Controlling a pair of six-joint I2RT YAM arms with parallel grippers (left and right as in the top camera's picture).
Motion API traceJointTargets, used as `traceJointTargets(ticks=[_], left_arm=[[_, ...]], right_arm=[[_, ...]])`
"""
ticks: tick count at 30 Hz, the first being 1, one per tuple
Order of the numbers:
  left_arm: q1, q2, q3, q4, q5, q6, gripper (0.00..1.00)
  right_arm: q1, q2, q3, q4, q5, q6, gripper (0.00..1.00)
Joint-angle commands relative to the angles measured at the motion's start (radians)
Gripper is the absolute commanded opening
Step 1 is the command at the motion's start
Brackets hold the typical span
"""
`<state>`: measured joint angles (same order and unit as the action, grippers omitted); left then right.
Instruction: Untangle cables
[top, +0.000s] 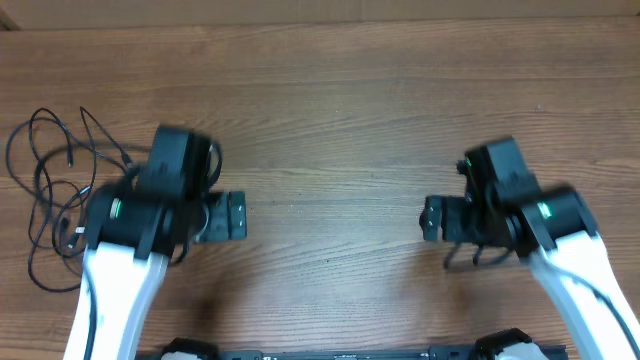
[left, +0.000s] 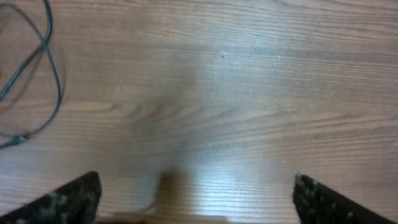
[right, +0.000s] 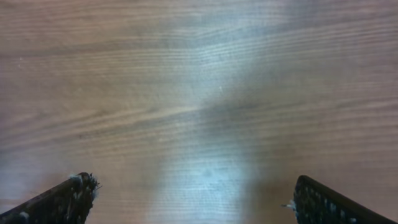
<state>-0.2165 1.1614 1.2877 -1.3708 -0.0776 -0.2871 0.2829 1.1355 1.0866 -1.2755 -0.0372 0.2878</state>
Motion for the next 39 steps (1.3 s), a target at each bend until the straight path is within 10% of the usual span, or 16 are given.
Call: traceJointTargets(ticks=[1,11,39], left_arm=[[-0.008,-0.218,-0.133,0.085,-0.038,-0.040,1.00],[-0.007,-0.577,-0.245,0.239,-0.037,-0.069,1.00],[-0.007,-0.581,-0.245,0.148,-0.037,-0.069,1.00]], right_arm=[[-0.002,-0.176,-0.084,0.062,0.000,-0.004,1.00],[-0.003,-0.507,-0.144,0.182,-0.016,0.022,1.00],[-0.003,-0.503,-0.144,0.185,0.055,0.021,1.00]])
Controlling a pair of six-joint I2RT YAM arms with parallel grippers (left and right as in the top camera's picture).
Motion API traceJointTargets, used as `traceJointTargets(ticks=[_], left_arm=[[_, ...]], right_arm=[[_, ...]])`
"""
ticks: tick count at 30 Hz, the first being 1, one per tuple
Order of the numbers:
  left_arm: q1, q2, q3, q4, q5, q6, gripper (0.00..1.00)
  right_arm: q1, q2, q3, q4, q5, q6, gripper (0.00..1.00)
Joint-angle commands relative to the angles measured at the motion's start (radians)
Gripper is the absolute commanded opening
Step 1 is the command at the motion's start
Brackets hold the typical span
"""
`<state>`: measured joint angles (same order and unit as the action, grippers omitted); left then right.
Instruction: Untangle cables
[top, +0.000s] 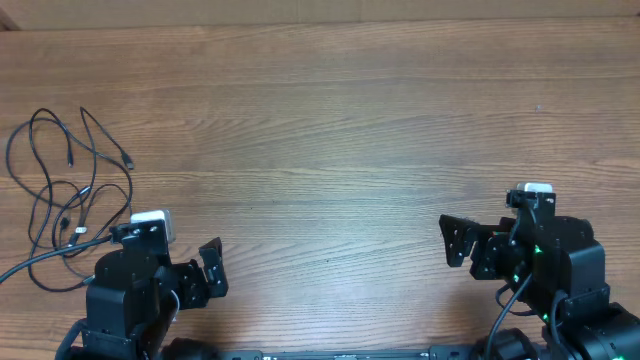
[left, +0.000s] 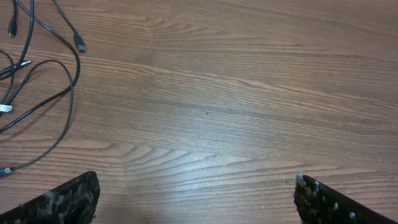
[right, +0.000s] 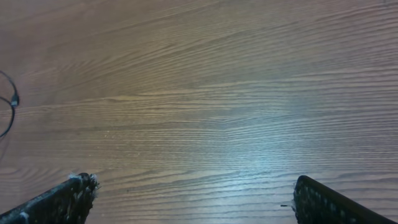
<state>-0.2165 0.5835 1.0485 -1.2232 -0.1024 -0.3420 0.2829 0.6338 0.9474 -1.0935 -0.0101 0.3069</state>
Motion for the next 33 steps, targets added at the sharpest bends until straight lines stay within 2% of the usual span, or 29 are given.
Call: traceJointTargets(ticks=[1,11,15,20,29,33], left_arm=[[-0.007,-0.003,-0.006,0.000,-0.012,-0.014,1.00],[-0.007,-0.003,-0.006,0.000,-0.012,-0.014,0.99],[-0.007,-0.003,-0.006,0.000,-0.012,-0.014,1.00],[-0.007,-0.003,-0.006,0.000,-0.012,-0.014,1.00],[-0.007,-0.003,-0.006,0.000,-0.012,-0.014,0.99],[-0.007,-0.003,-0.006,0.000,-0.012,-0.014,1.00]], right_arm=[[-0.003,-0.002,-0.005,0.003,0.028,0.002,1.00],[0.000,-0.029,-0.015,0.024,0.063,-0.002,1.00],[-0.005,-0.070,-0.056,0.108,0.076,-0.002,1.00],[-0.007,-0.170,-0.188,0.366,0.099,-0.002,1.00],[-0.023,-0.385,-0.552,0.911,0.080,-0.001,1.00],[-0.032,-0.451,-0.685,1.103,0.079,-0.001,1.00]])
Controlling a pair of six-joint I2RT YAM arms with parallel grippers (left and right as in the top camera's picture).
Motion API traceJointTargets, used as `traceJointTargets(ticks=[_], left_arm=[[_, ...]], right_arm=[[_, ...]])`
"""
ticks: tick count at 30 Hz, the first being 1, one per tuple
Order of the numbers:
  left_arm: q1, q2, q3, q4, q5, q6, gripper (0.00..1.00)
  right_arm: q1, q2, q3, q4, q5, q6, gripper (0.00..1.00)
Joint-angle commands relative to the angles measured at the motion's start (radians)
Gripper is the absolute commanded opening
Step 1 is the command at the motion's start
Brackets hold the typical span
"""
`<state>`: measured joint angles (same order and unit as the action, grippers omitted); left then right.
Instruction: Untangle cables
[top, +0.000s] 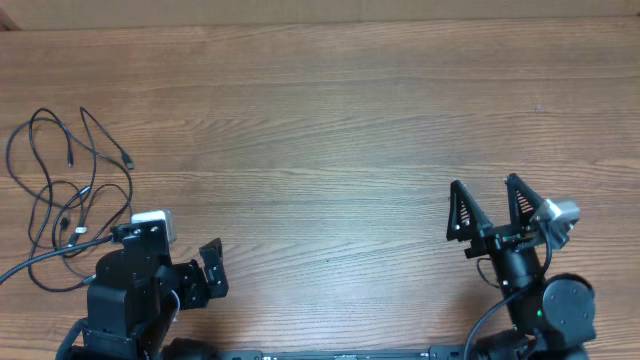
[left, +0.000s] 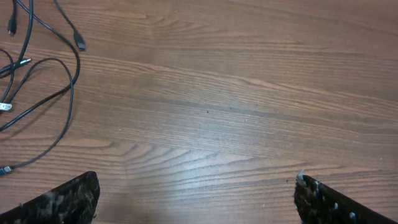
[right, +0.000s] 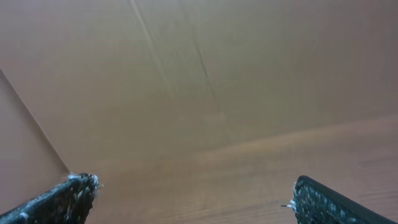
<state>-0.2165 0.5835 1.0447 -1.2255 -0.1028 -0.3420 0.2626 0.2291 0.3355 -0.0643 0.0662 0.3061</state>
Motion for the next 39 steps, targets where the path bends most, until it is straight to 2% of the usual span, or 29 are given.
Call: traceJointTargets(ticks=[1,7,13,22,28,34,39], left_arm=[[-0.007,-0.003,-0.002,0.003,-0.011,-0.014,0.99],[-0.007,-0.003,-0.002,0.002,-0.011,-0.014,1.00],[-0.007,-0.003,-0.002,0.002,-0.011,-0.014,1.00],[-0.007,-0.003,-0.002,0.002,-0.011,-0.014,1.00],[-0.007,-0.003,-0.002,0.002,-0.011,-0.014,1.00],[-0.007,-0.003,-0.002,0.002,-0.011,-0.014,0.99],[-0.007,-0.003,-0.002,0.002,-0.011,-0.014,1.00]], right_arm=[[-0.016,-0.060,-0.100,0.100,0.003,0.000,1.00],[-0.039,-0.145,-0.222,0.220,0.003,0.000,1.00],[-0.064,-0.224,-0.277,0.249,0.003,0.000,1.00],[-0.109,-0.227,-0.328,0.386,0.011,0.000,1.00],[-0.148,-0.227,-0.328,0.268,0.015,-0.001,1.00],[-0.151,-0.227,-0.328,-0.019,0.005,-0.001,1.00],[-0.151,-0.227,-0.328,-0.013,0.000,0.000,1.00]])
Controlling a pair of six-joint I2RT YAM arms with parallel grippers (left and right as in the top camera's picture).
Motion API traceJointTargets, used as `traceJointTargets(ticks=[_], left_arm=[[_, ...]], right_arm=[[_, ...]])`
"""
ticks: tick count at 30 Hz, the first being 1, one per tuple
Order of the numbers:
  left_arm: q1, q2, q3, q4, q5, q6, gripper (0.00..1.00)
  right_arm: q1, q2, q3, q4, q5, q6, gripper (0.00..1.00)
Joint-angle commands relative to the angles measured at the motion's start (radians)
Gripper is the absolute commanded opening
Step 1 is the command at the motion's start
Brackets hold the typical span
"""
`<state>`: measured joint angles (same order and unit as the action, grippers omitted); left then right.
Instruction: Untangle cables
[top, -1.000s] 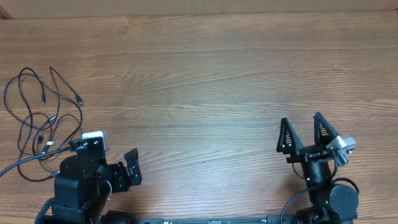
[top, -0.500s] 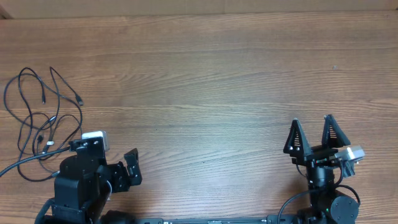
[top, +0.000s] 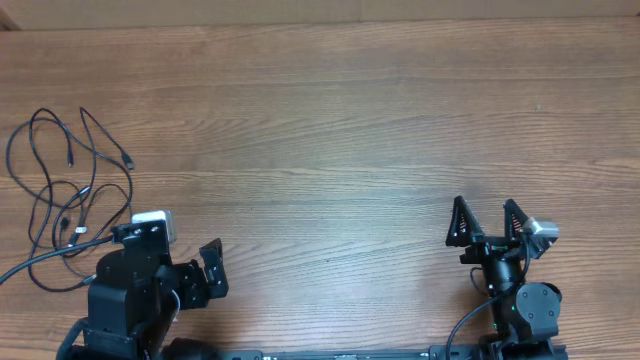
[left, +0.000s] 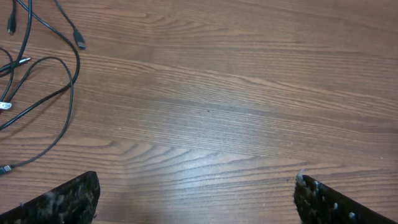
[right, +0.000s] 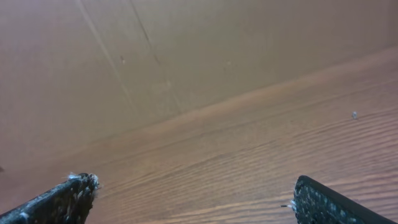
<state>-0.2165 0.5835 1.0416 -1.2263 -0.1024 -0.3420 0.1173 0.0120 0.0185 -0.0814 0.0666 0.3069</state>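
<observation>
A loose tangle of thin black cables (top: 66, 192) lies at the table's far left; part of it shows at the left edge of the left wrist view as cables (left: 37, 81). My left gripper (top: 205, 270) sits near the front edge, just right of the tangle, open and empty, as gripper (left: 196, 196) shows. My right gripper (top: 485, 222) is folded back at the front right, fingers pointing away from the front edge, open and empty; the right wrist view shows the open gripper (right: 193, 199) over bare wood.
The wooden table (top: 330, 120) fills the view. A brown cardboard wall (right: 155, 50) rises behind the far edge of the table. The arm bases sit along the front edge.
The right arm has settled slightly lower and closer to the front edge, its camera now tilted down to show more table. The left arm and cables have not moved.
Both arms first reached out over the middle of the table, grippers open. Then both had drawn back to the front edge. The right gripper then pointed up toward the back wall, and now rests folded. The cable tangle lay unchanged throughout.
</observation>
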Motion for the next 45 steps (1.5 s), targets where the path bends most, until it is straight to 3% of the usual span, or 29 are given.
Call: traceJointTargets(ticks=[1,13,18,45], left_arm=[[-0.007,-0.003,0.001,0.003,-0.012,-0.014,1.00],[-0.007,-0.003,0.001,0.003,-0.012,-0.014,1.00],[-0.007,-0.003,0.001,0.003,-0.012,-0.014,1.00],[-0.007,-0.003,0.001,0.003,-0.012,-0.014,1.00]], right_arm=[[-0.006,-0.010,-0.011,0.005,0.000,-0.001,1.00],[-0.006,-0.010,-0.011,0.004,-0.001,-0.013,1.00],[-0.005,-0.010,-0.011,0.004,-0.008,-0.185,1.00],[-0.006,-0.009,-0.011,0.004,-0.016,-0.185,1.00]])
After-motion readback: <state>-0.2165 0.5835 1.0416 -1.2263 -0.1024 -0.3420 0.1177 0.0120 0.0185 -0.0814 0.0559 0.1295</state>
